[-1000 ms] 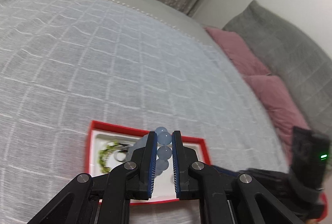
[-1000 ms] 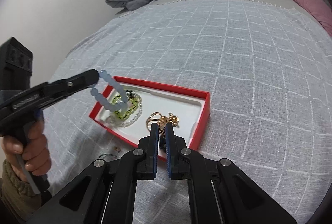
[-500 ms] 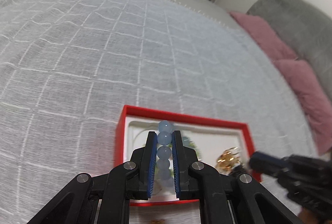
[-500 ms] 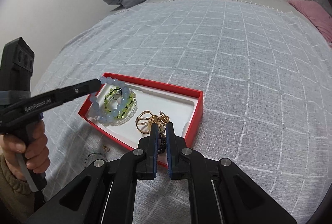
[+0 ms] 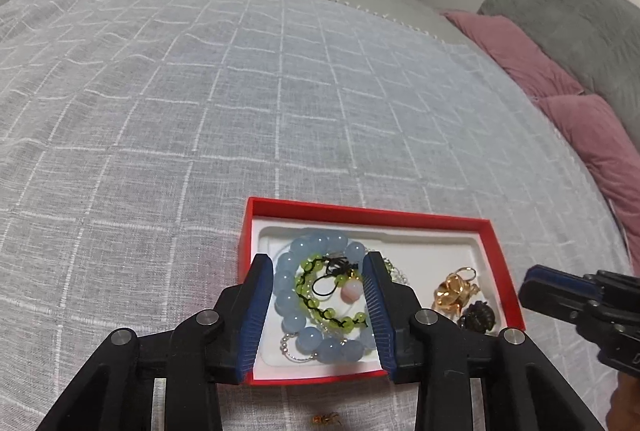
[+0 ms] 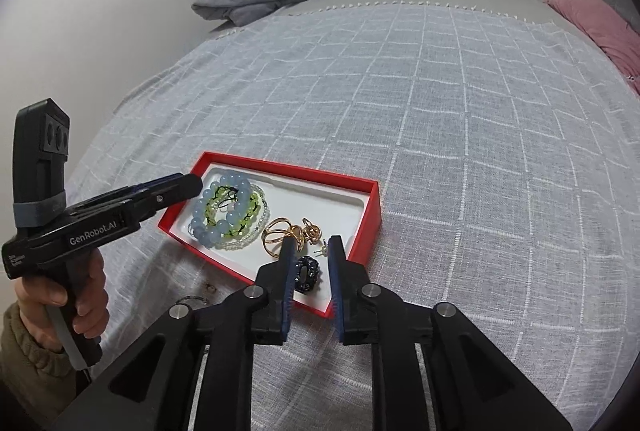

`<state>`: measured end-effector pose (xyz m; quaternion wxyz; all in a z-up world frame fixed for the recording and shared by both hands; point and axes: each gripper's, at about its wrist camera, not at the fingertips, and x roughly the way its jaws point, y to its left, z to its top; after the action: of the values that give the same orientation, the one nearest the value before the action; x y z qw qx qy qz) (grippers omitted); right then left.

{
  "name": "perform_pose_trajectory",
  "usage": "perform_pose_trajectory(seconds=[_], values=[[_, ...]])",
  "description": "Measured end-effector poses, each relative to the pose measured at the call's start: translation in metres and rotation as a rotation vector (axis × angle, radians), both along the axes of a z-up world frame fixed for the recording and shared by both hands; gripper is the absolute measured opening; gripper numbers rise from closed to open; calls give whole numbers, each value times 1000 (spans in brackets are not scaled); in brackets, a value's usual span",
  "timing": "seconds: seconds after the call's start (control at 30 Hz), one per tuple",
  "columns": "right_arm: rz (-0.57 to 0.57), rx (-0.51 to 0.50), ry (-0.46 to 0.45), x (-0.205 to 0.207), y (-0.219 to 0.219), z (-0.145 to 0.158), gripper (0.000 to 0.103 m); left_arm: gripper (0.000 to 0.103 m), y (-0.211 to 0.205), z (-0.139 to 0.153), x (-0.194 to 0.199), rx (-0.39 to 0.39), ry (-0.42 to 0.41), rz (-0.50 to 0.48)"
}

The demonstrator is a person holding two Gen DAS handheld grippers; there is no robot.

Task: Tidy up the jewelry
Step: 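Lower the blue bracelet into the red box and open the left tool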

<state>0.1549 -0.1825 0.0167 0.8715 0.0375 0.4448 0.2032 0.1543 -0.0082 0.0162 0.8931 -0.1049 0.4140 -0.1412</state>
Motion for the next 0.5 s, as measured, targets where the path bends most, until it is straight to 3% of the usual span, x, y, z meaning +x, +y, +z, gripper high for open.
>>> perform_pose_trajectory(seconds=[0.13,0.23,0.5], values=[[-1,3,-16,-8,-2,6,24,40,1,5,-7,11,-13,1],[0,3,-24,-15,-4,7,28,40,-2,6,-18,61,-14,-9],[8,-10,-44,-30,-3,13,28,40,-3,0,-43,119,13,-47]])
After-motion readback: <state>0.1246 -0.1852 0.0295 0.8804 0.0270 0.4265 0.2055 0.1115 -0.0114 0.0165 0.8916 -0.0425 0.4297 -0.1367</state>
